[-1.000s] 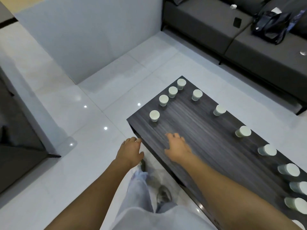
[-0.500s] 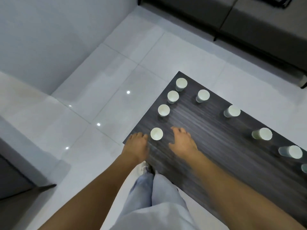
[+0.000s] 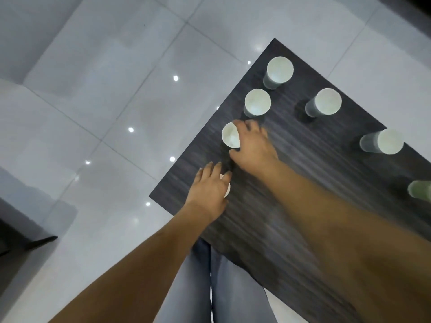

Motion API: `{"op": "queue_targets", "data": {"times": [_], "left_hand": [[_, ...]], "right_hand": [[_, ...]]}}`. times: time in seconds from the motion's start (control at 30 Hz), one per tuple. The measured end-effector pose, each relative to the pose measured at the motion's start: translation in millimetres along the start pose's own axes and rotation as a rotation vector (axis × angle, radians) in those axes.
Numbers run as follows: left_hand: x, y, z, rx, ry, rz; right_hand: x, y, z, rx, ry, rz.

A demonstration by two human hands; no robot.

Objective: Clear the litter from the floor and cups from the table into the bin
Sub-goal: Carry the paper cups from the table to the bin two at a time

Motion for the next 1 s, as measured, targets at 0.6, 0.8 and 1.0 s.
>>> {"op": "queue_targets", "data": {"times": [0.6,0.8,1.0], "left_hand": [[29.8,-3.0,-27.8,-0.073,0.051,0.035],[-15.1,-39.7,-31.2,-0.112,0.079,0.058],[-72.3,-87.9,-9.7,-0.071,0.12,0.062]], "right_hand": [[31.9,23.4,-0.5,-0.081,0.034,0.096],[11.9,-35.9,-5.1,-0.036,0.082,0.1],[-4.4,-130.9,-17.9,0.066,0.084,0.121]]}}
Point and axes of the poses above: each hand's wrist, its own y-axis towards the middle knuckle, its own x-axis out of the palm, z = x × y, the point moved 4 cm from there along y, towards the middle knuckle, and after that the axes turned 7 degrees about -z, right-handed, at the moved point
